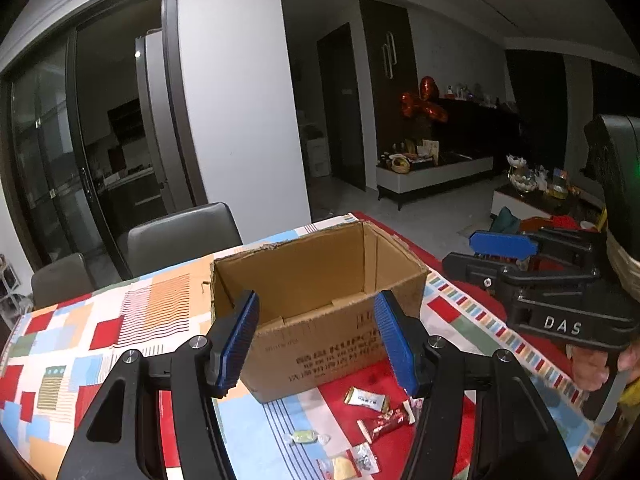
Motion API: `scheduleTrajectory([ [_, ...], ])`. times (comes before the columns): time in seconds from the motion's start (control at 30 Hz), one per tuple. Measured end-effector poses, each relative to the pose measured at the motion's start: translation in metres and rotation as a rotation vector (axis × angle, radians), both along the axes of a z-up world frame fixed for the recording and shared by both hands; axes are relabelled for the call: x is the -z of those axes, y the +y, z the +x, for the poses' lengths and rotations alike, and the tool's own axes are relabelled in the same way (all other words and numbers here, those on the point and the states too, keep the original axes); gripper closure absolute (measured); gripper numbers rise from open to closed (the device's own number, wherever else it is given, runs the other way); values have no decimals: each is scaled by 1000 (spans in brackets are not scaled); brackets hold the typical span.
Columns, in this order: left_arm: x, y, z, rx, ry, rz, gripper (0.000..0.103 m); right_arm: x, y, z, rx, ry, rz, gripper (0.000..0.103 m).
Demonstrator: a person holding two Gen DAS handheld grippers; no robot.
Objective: Organize snacks
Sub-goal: 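Move both tools back toward the snacks beside the box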
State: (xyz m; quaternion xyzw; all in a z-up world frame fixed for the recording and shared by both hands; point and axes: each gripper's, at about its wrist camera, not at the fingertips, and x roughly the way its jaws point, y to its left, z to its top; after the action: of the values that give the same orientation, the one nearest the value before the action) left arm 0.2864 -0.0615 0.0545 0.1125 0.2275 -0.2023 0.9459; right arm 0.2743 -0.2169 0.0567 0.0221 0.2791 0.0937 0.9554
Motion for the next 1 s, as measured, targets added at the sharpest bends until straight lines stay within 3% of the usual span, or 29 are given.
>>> scheduleTrajectory([
  [0.4, 32, -18, -32, 94, -14, 91, 44, 24, -8, -28, 5, 38, -54, 57],
  [1.0, 102, -37, -32, 229, 125, 176, 44, 100, -11, -35, -24, 256, -61, 57],
])
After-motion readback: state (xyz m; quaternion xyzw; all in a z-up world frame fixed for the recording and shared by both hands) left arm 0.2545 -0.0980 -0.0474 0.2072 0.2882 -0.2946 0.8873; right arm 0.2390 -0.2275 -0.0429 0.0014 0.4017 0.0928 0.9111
